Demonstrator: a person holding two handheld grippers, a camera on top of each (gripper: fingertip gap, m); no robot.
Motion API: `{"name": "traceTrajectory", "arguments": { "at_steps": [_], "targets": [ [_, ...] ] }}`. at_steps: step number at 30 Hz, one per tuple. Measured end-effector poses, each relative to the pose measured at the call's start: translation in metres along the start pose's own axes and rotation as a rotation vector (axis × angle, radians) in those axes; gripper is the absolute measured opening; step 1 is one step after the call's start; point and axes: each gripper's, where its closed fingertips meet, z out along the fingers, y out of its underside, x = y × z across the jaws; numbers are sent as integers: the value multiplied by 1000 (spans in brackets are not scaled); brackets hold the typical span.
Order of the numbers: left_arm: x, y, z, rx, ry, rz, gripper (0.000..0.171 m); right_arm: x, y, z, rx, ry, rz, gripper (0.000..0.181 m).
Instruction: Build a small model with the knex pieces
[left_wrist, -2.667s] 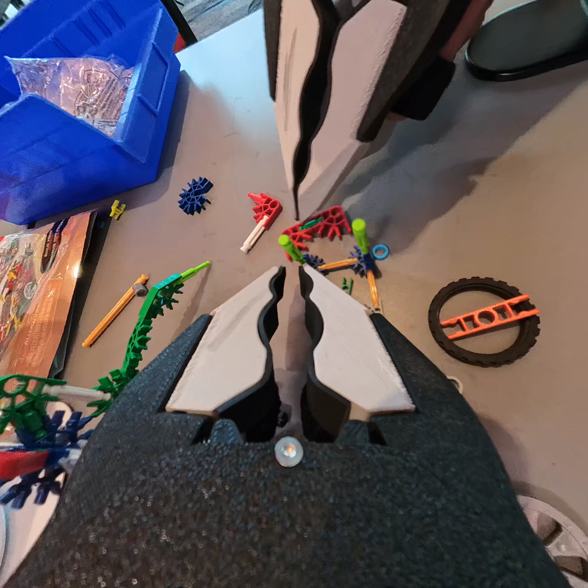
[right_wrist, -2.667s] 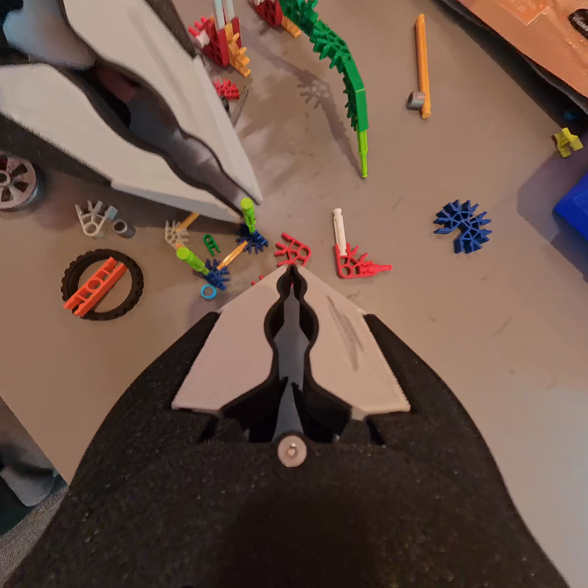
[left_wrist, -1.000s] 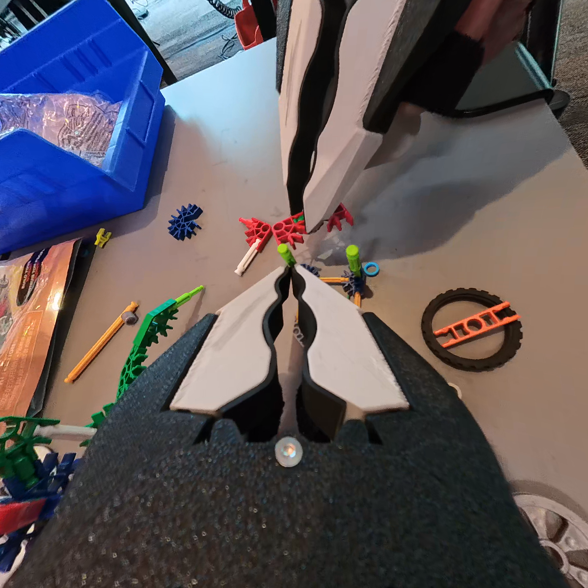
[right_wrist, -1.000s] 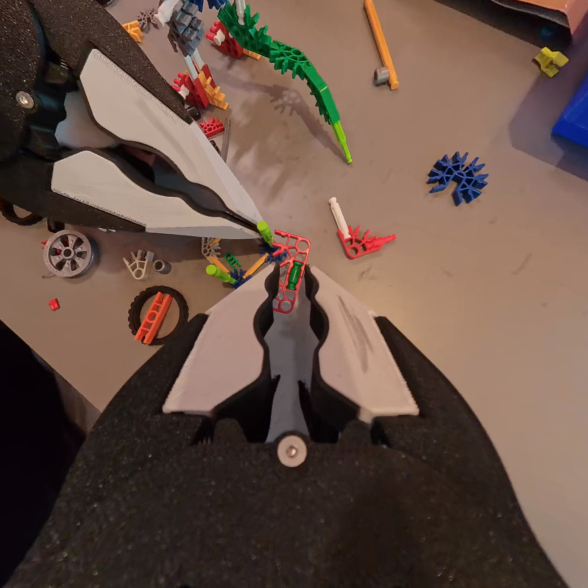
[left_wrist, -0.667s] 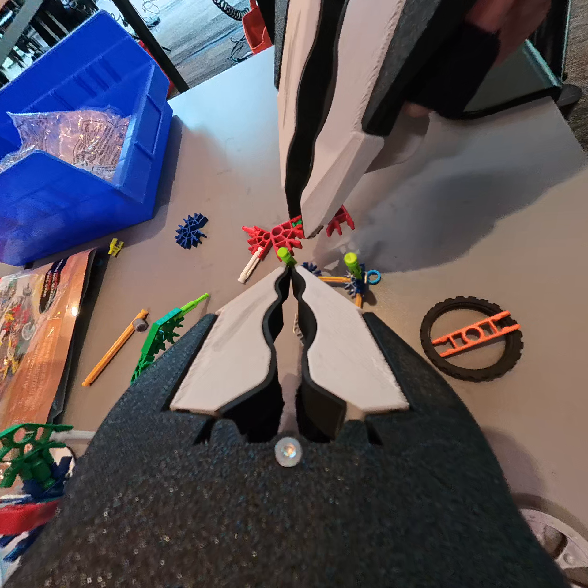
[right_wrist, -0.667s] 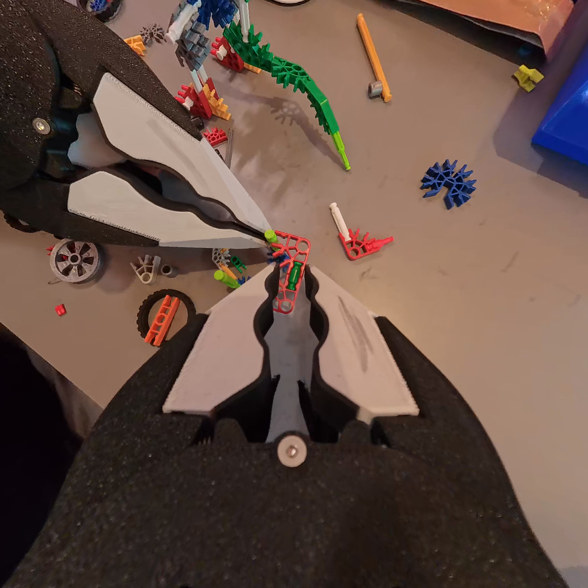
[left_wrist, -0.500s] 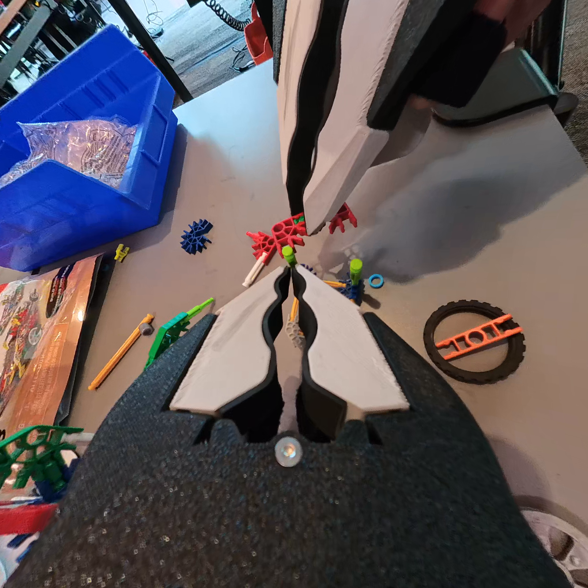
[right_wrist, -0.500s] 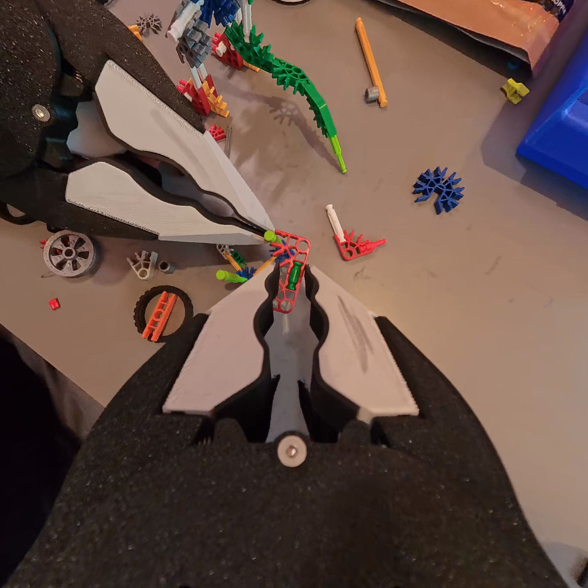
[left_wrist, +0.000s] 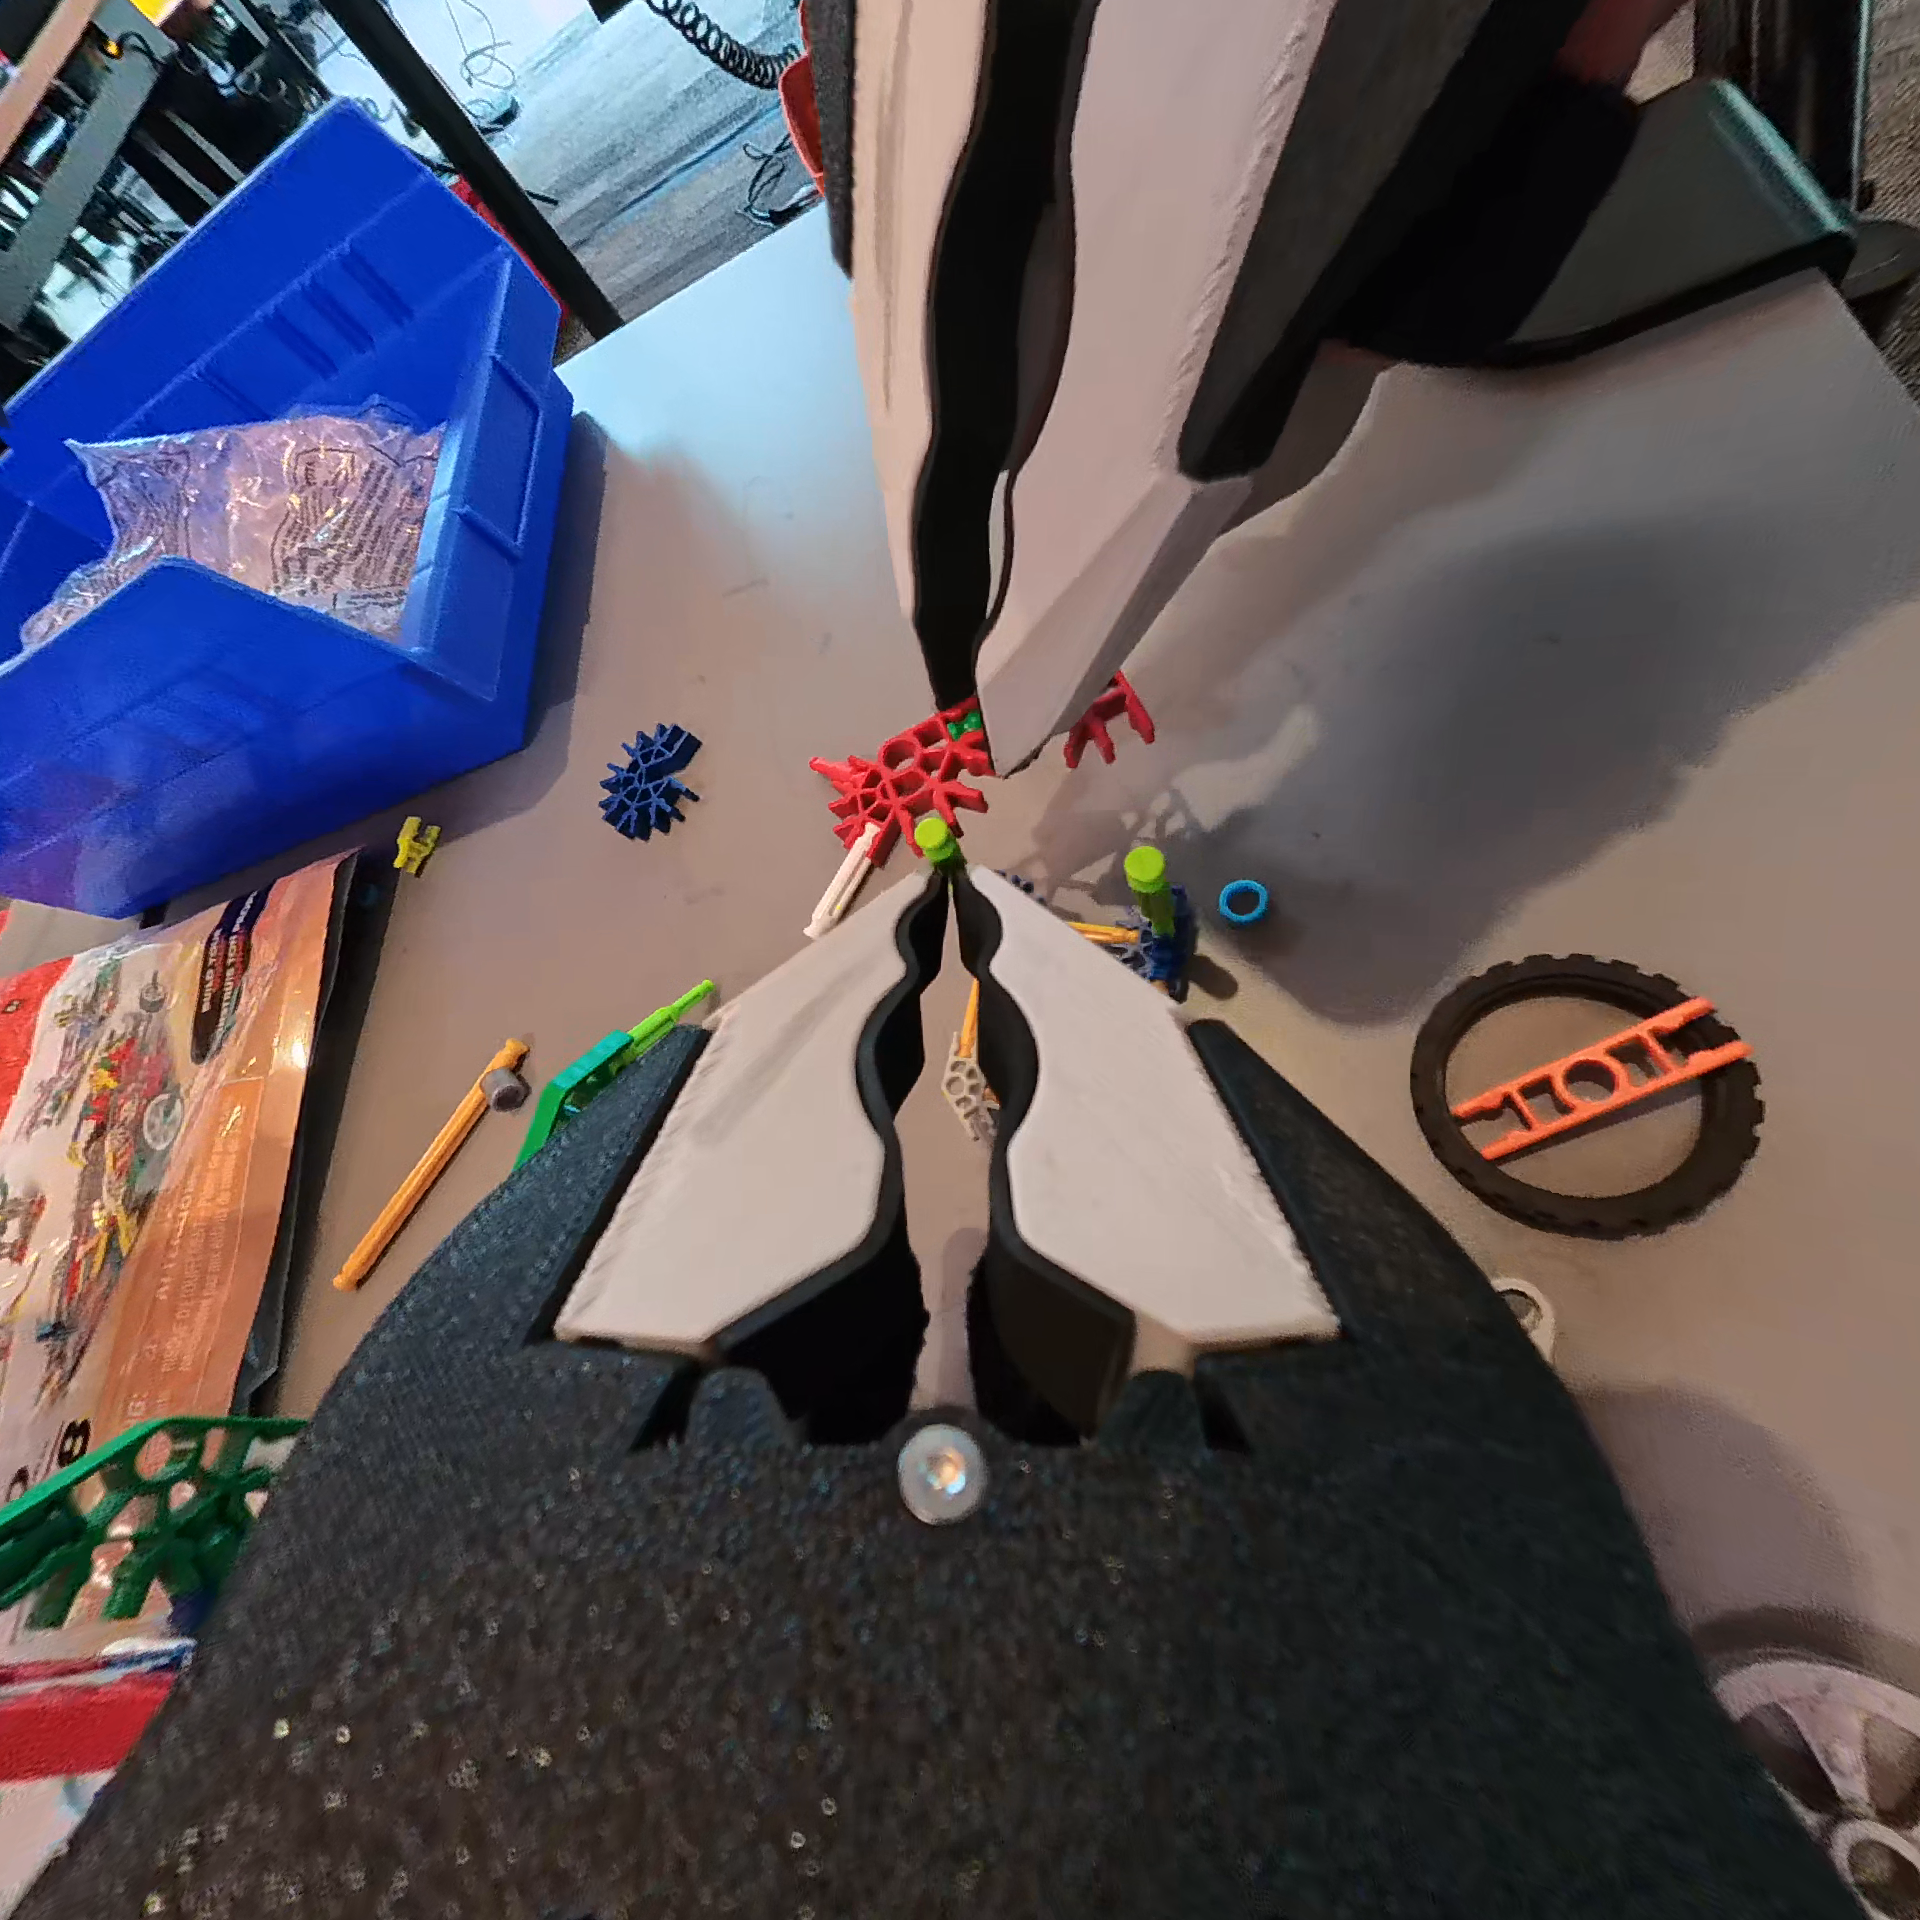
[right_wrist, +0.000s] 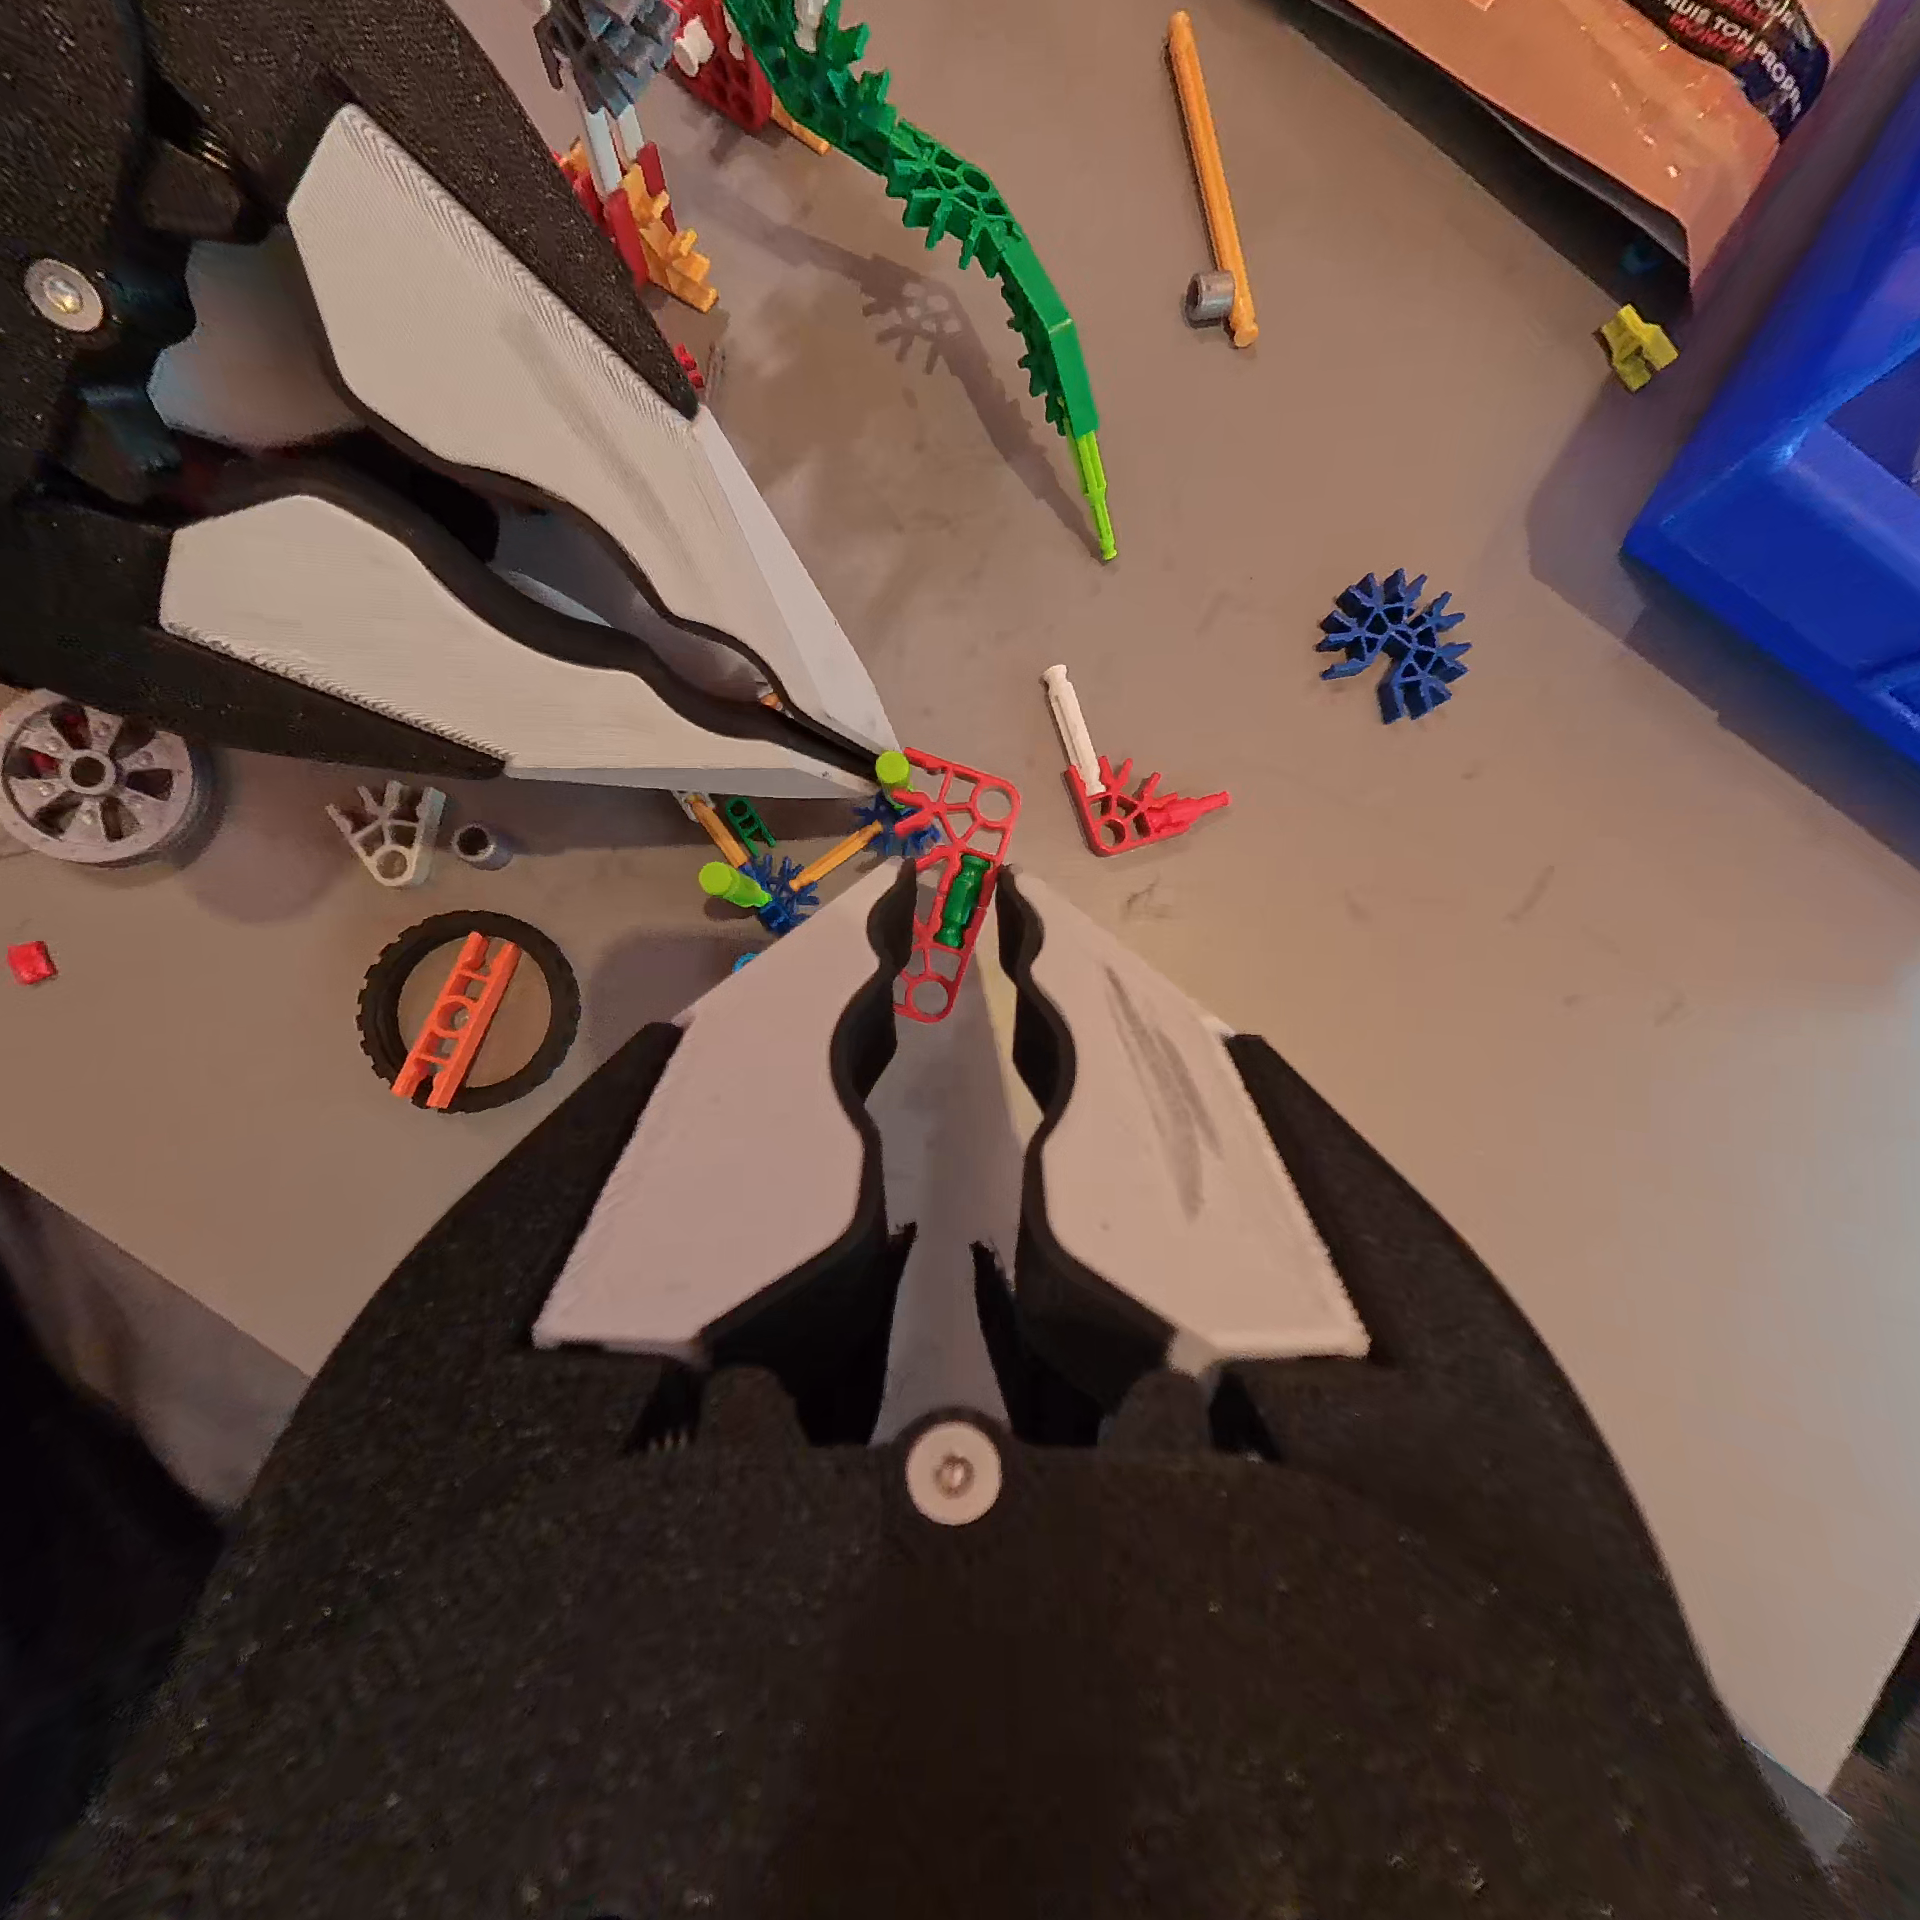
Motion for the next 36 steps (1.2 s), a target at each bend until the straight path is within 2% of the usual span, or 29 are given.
{"name": "traceTrajectory", "arguments": {
  "at_steps": [8,13,17,20,22,36],
  "targets": [
    [2,0,2,-13,-14,5,1,2,2,0,-33,-23,-52,14],
    [-5,-3,-6,16,14,26,19,-2,2,2,-45,-72,-98,14],
    [1,-3,-8,27,100,37,39,-8,-3,0,-29,-107,-185,14],
    [3,5,-4,3,122,62,44,-8,-6,0,-32,-121,-231,14],
    [2,1,-6,40,129,45,43,-8,-4,1,-51,-125,-248,14],
    [7,2,-4,21,203,99,35,-18,-5,3,-54,-197,-368,14]
  ]
}}
